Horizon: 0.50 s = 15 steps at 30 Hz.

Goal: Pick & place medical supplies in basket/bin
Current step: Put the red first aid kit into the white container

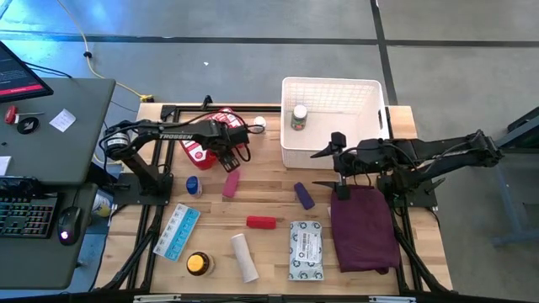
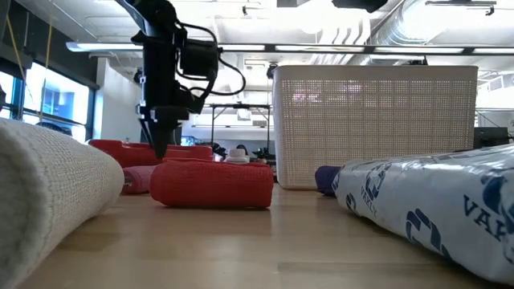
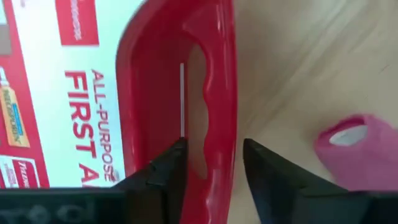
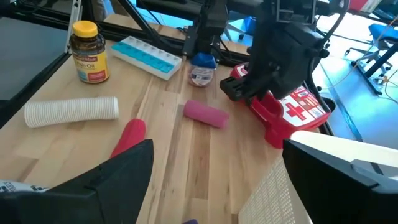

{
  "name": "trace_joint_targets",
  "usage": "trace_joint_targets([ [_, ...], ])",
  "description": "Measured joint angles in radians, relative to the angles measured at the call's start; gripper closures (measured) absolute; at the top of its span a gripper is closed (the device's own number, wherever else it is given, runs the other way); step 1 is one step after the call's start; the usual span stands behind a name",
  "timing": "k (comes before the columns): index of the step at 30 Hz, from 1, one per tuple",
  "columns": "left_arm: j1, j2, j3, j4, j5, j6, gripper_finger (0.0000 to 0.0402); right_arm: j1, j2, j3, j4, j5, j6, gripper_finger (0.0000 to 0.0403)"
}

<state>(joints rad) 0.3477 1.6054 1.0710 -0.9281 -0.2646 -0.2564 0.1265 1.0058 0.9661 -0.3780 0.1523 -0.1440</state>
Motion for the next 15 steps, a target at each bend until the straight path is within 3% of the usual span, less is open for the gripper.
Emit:
trace_joint_targets([
  [8,0.0,-0.002,-0.027,0.056,0.027,0.012,0.0307,-0.003,0.0,0.0,0.001,0.003,-0.013,0.0057],
  [15,-0.002,-0.002,-0.026,0.049,0.001,0.028,0.0311,-0.002,0.0,0.0,0.001,0.047,0.01,0.0057],
])
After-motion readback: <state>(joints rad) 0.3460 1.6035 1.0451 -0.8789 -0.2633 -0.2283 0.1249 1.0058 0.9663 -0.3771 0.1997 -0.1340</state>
